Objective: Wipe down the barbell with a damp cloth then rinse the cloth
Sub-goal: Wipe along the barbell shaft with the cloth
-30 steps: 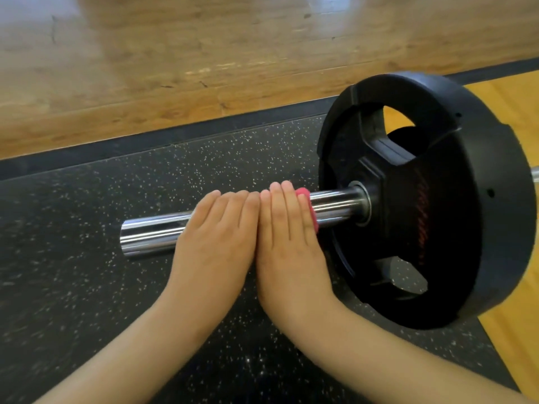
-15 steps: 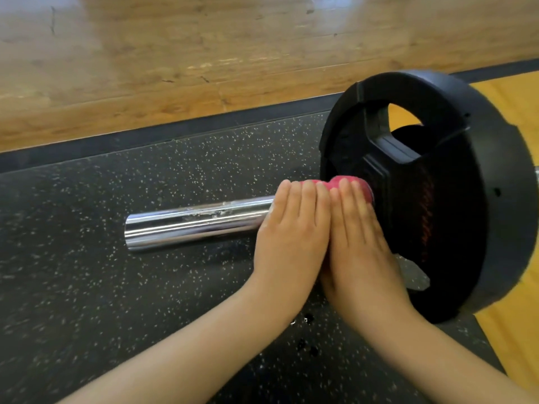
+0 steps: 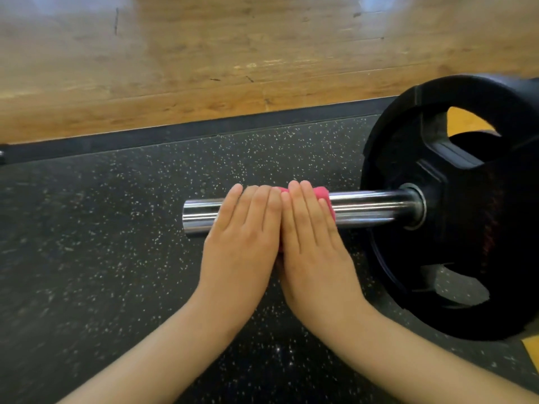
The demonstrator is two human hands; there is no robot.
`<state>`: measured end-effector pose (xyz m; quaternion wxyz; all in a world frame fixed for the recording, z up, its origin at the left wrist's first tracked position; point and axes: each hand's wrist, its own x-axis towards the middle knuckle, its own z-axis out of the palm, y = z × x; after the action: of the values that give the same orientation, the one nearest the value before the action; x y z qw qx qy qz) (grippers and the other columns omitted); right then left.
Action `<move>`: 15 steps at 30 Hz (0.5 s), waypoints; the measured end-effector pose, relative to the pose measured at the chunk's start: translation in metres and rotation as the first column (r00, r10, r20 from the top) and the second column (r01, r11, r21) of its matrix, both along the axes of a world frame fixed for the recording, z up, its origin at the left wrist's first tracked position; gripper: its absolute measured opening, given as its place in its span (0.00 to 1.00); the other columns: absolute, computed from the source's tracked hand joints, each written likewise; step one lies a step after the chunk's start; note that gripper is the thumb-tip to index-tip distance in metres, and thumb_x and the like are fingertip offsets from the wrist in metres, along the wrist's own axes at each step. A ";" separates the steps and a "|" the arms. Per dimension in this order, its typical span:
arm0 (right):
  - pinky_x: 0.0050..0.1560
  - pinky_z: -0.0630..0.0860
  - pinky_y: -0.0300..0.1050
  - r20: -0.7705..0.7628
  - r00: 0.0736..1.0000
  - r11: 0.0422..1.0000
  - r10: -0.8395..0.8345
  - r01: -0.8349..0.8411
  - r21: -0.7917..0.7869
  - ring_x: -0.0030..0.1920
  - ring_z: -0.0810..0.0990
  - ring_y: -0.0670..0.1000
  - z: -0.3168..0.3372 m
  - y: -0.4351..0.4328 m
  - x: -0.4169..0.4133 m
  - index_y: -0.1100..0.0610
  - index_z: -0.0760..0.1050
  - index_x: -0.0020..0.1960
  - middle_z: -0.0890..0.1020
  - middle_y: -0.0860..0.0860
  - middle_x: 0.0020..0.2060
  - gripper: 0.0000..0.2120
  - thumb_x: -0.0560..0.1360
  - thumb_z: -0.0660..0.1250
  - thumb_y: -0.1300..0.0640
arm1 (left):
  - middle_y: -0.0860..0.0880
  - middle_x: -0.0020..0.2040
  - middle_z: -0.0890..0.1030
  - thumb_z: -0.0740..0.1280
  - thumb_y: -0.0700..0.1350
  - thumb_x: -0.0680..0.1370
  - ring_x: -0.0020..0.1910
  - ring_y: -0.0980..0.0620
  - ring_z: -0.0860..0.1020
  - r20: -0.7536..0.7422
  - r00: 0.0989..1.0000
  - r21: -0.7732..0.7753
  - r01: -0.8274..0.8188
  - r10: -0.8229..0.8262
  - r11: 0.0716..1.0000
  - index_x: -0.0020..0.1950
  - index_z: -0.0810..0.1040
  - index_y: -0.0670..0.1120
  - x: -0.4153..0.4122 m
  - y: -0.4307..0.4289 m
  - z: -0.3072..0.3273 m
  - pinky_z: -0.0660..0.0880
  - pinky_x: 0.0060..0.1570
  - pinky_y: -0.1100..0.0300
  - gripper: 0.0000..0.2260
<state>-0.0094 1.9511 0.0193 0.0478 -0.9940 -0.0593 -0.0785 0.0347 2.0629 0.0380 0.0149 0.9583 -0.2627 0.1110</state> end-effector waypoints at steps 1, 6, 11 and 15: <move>0.74 0.56 0.58 0.018 0.999 0.999 0.028 -0.029 0.034 0.76 0.55 0.61 0.000 -0.006 -0.001 0.69 0.57 0.75 0.59 0.64 0.75 0.32 0.73 0.61 0.63 | 0.42 0.62 0.76 0.55 0.38 0.77 0.64 0.44 0.74 0.006 1.000 -0.019 -0.001 0.001 1.000 0.67 0.72 0.38 -0.001 -0.003 -0.001 0.59 0.72 0.48 0.19; 0.75 0.55 0.57 -0.017 1.000 0.997 -0.010 0.012 0.080 0.77 0.50 0.59 0.008 -0.046 -0.017 0.68 0.54 0.76 0.55 0.62 0.76 0.36 0.71 0.62 0.65 | 0.42 0.61 0.78 0.55 0.38 0.79 0.63 0.44 0.75 0.071 0.996 -0.128 0.063 -0.055 0.990 0.65 0.74 0.37 -0.007 -0.040 -0.008 0.63 0.71 0.49 0.17; 0.76 0.48 0.51 -0.145 0.978 0.987 -0.152 0.157 0.026 0.78 0.46 0.55 0.011 -0.084 -0.031 0.65 0.48 0.78 0.49 0.59 0.78 0.42 0.71 0.68 0.63 | 0.42 0.59 0.79 0.53 0.38 0.81 0.61 0.44 0.77 0.102 0.987 -0.178 0.140 -0.123 0.974 0.65 0.75 0.37 -0.009 -0.088 -0.016 0.65 0.70 0.50 0.17; 0.75 0.47 0.51 -0.082 0.979 0.975 -0.187 0.195 0.102 0.78 0.47 0.58 0.007 -0.064 -0.028 0.67 0.50 0.77 0.51 0.63 0.77 0.39 0.72 0.67 0.65 | 0.44 0.60 0.78 0.47 0.38 0.82 0.62 0.46 0.76 0.091 0.988 -0.140 0.134 -0.122 0.981 0.66 0.74 0.39 -0.006 -0.074 -0.014 0.61 0.72 0.49 0.19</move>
<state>-0.0373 1.8871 0.0265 0.0966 -0.9931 0.0429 -0.0500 0.0283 1.9889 0.0244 0.0810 0.9305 -0.3154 0.1678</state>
